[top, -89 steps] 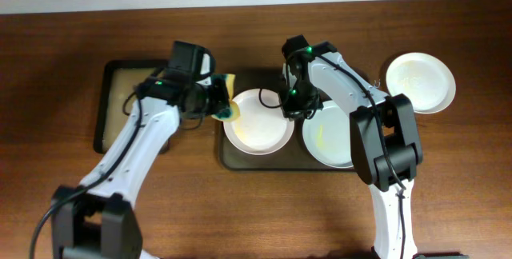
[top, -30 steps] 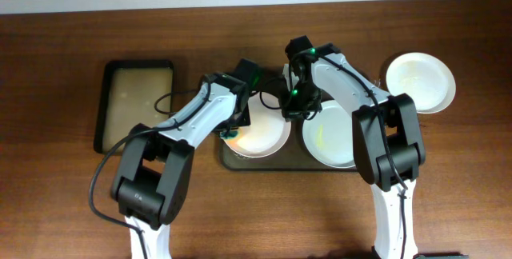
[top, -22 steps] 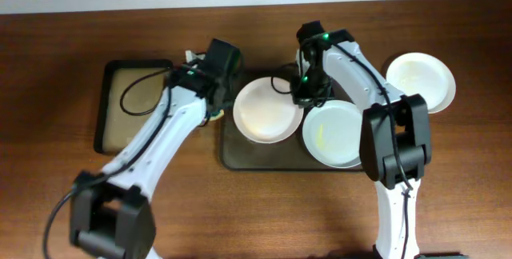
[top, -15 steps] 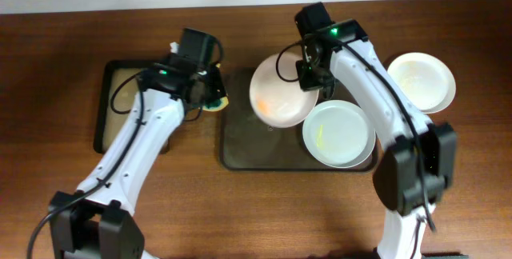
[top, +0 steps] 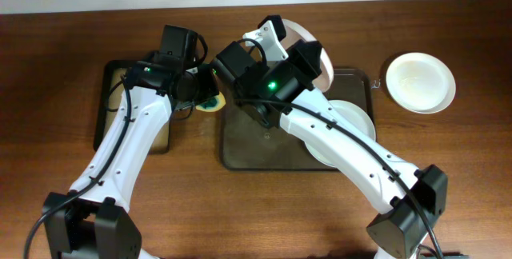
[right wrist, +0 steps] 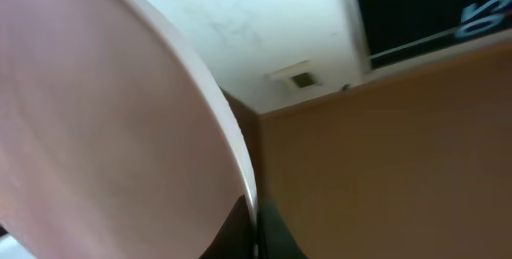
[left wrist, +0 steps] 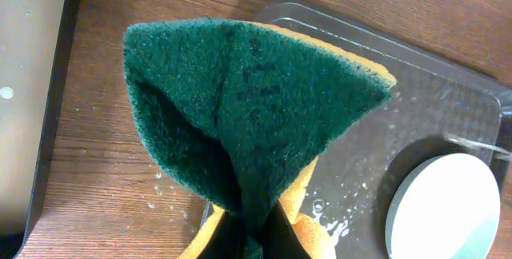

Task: Clean dirty plates on tray and stack at the side
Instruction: 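Carry the white plate with the right gripper onto the pink plate, then return the right gripper and grasp the pale green plate rim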

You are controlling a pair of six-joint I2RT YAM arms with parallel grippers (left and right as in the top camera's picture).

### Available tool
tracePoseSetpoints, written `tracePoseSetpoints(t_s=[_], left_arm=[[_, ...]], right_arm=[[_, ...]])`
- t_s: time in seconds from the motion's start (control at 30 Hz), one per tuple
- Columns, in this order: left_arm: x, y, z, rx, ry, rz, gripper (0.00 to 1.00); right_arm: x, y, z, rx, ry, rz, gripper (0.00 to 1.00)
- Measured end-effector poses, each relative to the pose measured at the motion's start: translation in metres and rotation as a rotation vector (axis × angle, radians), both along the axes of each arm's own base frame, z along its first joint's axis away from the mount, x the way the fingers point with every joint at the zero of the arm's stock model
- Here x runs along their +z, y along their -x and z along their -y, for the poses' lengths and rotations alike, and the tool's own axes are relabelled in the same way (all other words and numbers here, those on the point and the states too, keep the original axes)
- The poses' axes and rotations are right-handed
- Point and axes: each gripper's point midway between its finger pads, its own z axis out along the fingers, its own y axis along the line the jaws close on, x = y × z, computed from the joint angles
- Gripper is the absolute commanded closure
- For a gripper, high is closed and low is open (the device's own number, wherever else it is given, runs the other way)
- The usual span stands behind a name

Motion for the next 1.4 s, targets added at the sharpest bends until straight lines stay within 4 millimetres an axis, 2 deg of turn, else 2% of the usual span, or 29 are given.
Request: tracePoseSetpoints(t_s=[0.2,0.23,0.3,0.37,0.43,0.53,0.6,0.7,0.77,0.8,0.87,0.97,1.0,1.03,1.07,1.1,1.17,1.2,1.23,1.33,1.4], left_arm=[[0.0,0.0,0.0,-0.006,-0.003,0.002,1.0],[0.0,0.0,0.0,-0.006,-0.003,0.002,1.0],[0.0,0.0,0.0,-0.007,-0.003,0.002,1.0],[0.0,0.0,0.0,-0.013,-0.005,0.004,1.0],[-0.001,0.002,0.0,-0.019,-0.01,-0.002,1.0],[-0.002,0.004,-0.001,-0.03,-0.017,-0.013,1.0],[-0.002,0.004,-0.001,-0.032,-0.018,-0.012,1.0],[-0.002,0.004,-0.001,-0.034,-0.019,-0.012,1.0],[-0.002,0.005,-0.001,-0.034,-0.017,-0.013,1.0],[-0.002,0.005,-0.001,-0.035,-0.018,-0.013,1.0],[-0.002,0.005,-0.001,-0.035,-0.017,-0.013,1.0],[-0.002,0.005,-0.001,-0.035,-0.017,-0.013,1.0],[-0.002,0.005,-0.001,-0.035,-0.017,-0.013,1.0],[-0.002,0.005,-0.001,-0.035,-0.017,-0.013,1.0],[-0.002,0.005,-0.001,-0.035,-0.017,-0.013,1.0],[-0.002,0.004,-0.001,-0.035,-0.017,-0.012,1.0],[-0.002,0.004,0.0,-0.034,-0.017,-0.011,1.0],[-0.002,0.004,0.0,-0.035,-0.017,-0.011,1.0],[-0.002,0.004,0.0,-0.034,-0.016,-0.011,1.0],[-0.002,0.004,0.0,-0.035,-0.017,-0.011,1.0],[-0.002,0.004,0.0,-0.035,-0.017,-0.011,1.0]], right_arm=[[0.006,-0.001,0.007,-0.013,0.059,-0.009,0.96],[0.001,-0.004,0.009,-0.014,0.032,-0.022,0.96],[-0.023,-0.02,0.023,-0.021,-0.129,-0.088,0.96],[-0.064,-0.041,0.061,-0.065,-0.366,-0.226,0.96],[-0.098,-0.052,0.102,-0.133,-0.559,-0.325,0.96],[-0.156,-0.051,0.193,-0.314,-0.965,-0.451,0.96],[-0.173,-0.042,0.239,-0.408,-1.12,-0.443,0.96],[-0.186,-0.023,0.294,-0.52,-1.264,-0.395,0.96],[-0.199,-0.01,0.34,-0.616,-1.351,-0.322,0.96],[-0.207,-0.006,0.357,-0.651,-1.377,-0.297,0.95],[-0.217,-0.002,0.373,-0.684,-1.402,-0.274,0.91],[-0.229,-0.004,0.389,-0.708,-1.426,-0.229,0.88],[-0.23,-0.008,0.391,-0.701,-1.427,-0.213,0.75],[-0.229,-0.011,0.391,-0.689,-1.427,-0.205,0.53],[-0.228,-0.016,0.39,-0.679,-1.43,-0.194,0.53],[-0.228,-0.018,0.388,-0.671,-1.431,-0.194,0.62],[-0.228,-0.022,0.381,-0.658,-1.436,-0.204,0.69],[-0.228,-0.024,0.374,-0.649,-1.445,-0.216,0.68],[-0.228,-0.027,0.36,-0.632,-1.468,-0.244,0.62],[-0.227,-0.026,0.338,-0.615,-1.5,-0.303,0.6],[-0.215,-0.019,0.31,-0.602,-1.514,-0.367,0.6]])
